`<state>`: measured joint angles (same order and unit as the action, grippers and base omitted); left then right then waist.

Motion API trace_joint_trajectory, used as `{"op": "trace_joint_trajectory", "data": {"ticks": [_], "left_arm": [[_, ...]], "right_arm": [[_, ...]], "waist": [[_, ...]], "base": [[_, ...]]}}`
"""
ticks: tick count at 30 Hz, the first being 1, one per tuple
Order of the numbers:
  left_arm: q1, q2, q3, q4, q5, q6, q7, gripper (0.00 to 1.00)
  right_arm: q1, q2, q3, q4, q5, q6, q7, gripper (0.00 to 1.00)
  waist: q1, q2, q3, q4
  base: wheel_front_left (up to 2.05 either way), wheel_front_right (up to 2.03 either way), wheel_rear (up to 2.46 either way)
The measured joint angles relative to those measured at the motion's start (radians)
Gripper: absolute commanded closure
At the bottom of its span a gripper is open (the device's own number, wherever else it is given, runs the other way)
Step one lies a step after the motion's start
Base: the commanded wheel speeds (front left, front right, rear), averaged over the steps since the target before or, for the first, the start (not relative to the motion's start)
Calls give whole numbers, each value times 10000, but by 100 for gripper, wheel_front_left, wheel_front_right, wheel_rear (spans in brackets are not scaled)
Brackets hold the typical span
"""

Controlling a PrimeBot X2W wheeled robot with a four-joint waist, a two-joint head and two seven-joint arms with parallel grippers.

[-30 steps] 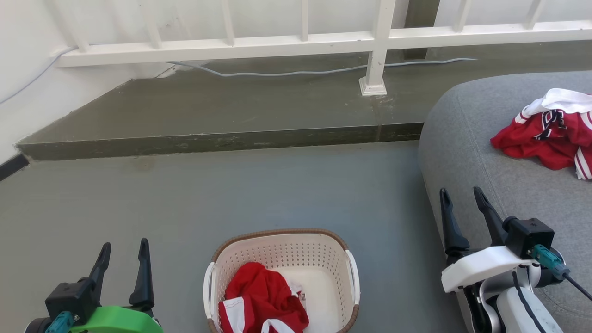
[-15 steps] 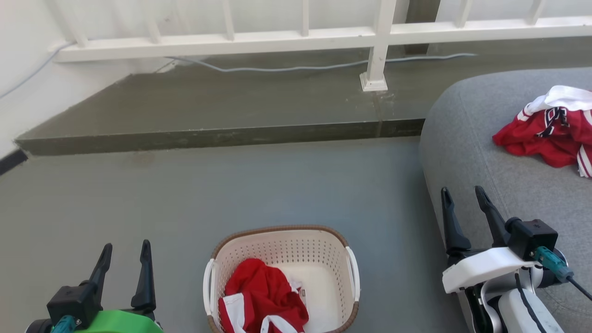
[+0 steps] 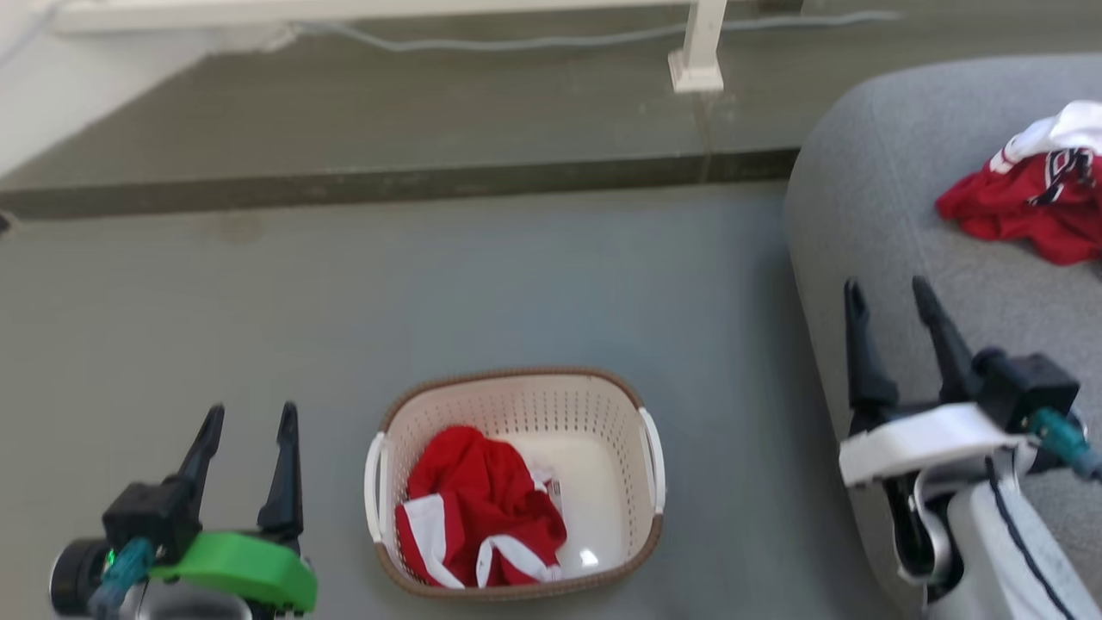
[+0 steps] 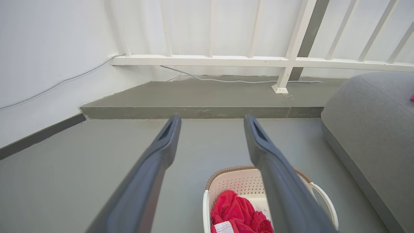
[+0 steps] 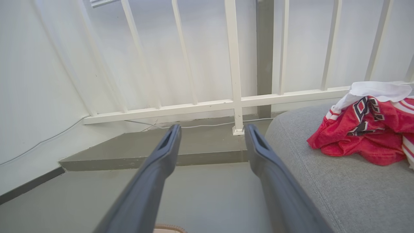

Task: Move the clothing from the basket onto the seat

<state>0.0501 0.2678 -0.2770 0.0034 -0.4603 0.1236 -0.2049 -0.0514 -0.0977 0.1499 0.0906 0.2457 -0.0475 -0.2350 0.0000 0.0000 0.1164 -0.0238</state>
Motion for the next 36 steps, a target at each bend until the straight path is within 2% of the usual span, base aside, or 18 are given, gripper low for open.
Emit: {"op": "trace_joint_trajectory", "data": {"ticks": [13, 20, 36], "left_arm": [[-1642, -13, -537, 619, 115, -198, 786, 0], [-2817, -314, -947, 1363, 357, -539, 1191, 0], [-4870, -403, -1825, 3018, 846, -1235, 2013, 0]], "right_arm": [[-1516, -59, -180, -502, -33, -150, 178, 0], [-2575, -247, -445, -851, -77, -173, 268, 0], [-4452, -268, -347, -1250, -140, -146, 290, 0]], "waist": [[1, 0, 1740, -105], [1, 0, 2870, -219], [2, 0, 5011, -505]], "base": [[0, 0, 0], [0, 0, 0], [0, 0, 0]]}}
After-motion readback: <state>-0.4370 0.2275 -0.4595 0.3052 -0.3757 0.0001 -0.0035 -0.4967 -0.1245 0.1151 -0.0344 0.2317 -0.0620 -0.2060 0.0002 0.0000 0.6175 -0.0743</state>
